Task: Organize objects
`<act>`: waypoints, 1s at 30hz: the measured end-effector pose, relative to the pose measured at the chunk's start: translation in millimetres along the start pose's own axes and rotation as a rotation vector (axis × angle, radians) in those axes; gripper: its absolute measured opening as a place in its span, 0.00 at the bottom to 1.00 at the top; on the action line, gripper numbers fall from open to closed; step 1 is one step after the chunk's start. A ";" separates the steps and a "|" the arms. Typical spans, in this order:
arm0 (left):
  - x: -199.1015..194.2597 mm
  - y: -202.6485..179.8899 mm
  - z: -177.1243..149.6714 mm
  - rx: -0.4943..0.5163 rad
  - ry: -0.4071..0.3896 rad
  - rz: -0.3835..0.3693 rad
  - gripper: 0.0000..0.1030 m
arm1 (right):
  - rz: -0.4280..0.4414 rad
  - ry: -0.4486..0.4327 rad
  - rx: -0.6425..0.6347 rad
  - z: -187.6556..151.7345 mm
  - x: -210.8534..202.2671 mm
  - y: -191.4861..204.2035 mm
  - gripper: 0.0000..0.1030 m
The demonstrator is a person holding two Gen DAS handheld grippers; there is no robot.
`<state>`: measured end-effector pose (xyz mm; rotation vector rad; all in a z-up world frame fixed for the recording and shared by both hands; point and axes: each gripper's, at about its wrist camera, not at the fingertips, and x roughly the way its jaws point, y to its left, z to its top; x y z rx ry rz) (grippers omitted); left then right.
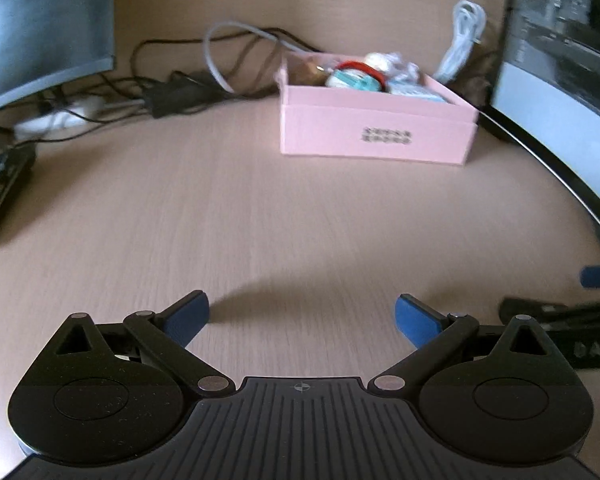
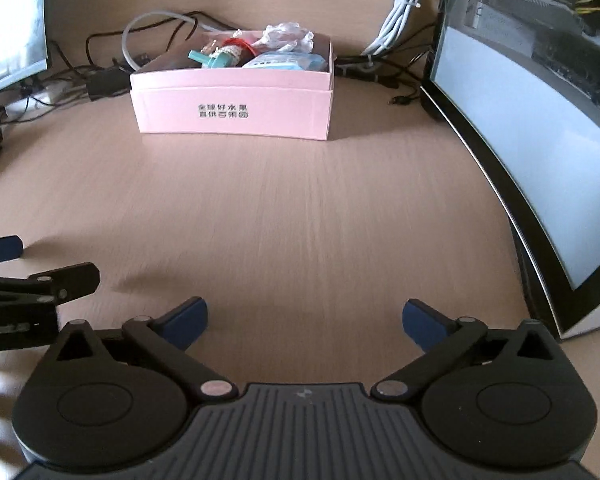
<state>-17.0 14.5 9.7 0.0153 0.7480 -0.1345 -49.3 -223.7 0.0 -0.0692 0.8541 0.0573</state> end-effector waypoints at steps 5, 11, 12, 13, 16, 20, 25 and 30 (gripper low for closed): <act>12.3 -6.0 4.6 -0.002 -0.030 0.060 0.99 | 0.038 -0.020 0.010 6.5 11.6 -8.7 1.00; 19.5 -6.8 8.1 -0.011 -0.055 0.074 0.99 | 0.060 -0.082 -0.001 14.5 24.4 -12.0 1.00; 20.4 -6.9 9.0 -0.016 -0.056 0.077 0.99 | 0.061 -0.092 0.000 16.1 26.5 -12.1 1.00; 21.5 -6.9 10.0 -0.017 -0.056 0.080 0.99 | 0.061 -0.101 0.000 17.4 28.9 -12.1 1.00; 23.8 -7.5 11.7 -0.016 -0.056 0.081 0.99 | 0.054 -0.124 0.007 20.1 33.3 -10.6 1.00; 25.8 -7.9 13.2 -0.013 -0.056 0.079 0.99 | 0.046 -0.161 0.017 21.7 39.1 -10.4 1.00; 26.8 -8.6 13.6 -0.014 -0.056 0.083 0.99 | 0.048 -0.161 0.016 26.2 42.8 -9.0 1.00; 29.6 -8.4 15.9 -0.014 -0.057 0.084 0.99 | 0.048 -0.160 0.016 26.4 42.2 -8.8 1.00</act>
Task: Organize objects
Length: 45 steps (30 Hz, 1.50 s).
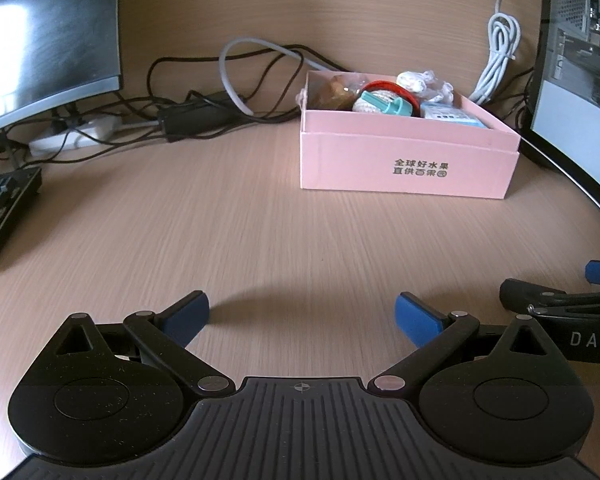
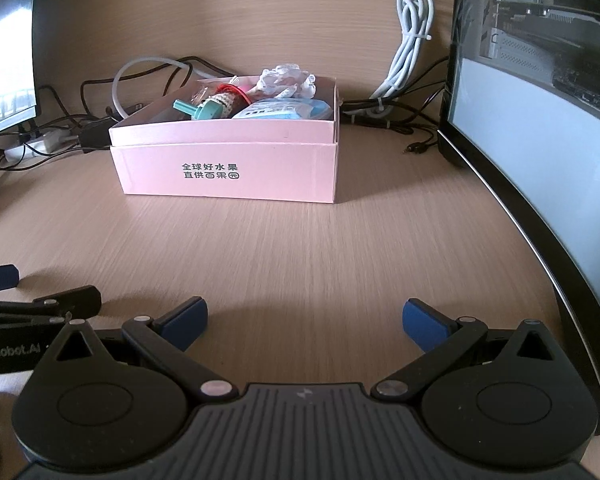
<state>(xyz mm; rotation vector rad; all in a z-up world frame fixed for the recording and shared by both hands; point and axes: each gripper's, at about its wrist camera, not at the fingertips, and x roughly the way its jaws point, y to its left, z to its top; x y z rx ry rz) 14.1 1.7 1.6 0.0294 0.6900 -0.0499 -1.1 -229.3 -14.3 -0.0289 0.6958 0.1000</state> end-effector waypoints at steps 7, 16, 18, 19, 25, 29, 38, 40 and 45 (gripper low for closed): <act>-0.3 1.5 -0.1 -0.001 -0.001 -0.005 0.99 | 0.000 0.000 0.000 0.0 -0.2 0.1 1.00; -0.5 2.1 0.3 -0.001 0.000 -0.005 0.99 | 0.000 0.000 0.000 0.1 -0.1 0.0 1.00; -0.6 2.2 0.2 -0.001 0.000 -0.005 0.99 | 0.000 0.000 0.000 0.1 0.0 0.0 1.00; -0.6 2.3 0.2 -0.001 0.000 -0.005 0.99 | 0.000 0.000 0.000 0.1 0.0 0.0 1.00; -0.5 2.5 0.3 -0.001 0.000 -0.006 0.99 | 0.000 0.000 0.000 0.2 0.1 -0.1 1.00; -0.6 2.8 0.1 -0.001 0.000 -0.006 0.99 | 0.000 0.000 0.000 0.1 0.1 -0.1 1.00; -0.3 3.4 0.3 0.000 0.000 -0.006 0.99 | 0.000 0.000 0.000 0.2 0.2 0.0 1.00; -0.3 2.9 0.2 0.000 0.000 -0.004 0.99 | 0.000 0.000 0.000 0.1 0.1 0.1 1.00; -0.5 3.8 -0.2 0.001 0.001 -0.004 0.99 | 0.000 0.000 0.000 0.1 0.1 0.1 1.00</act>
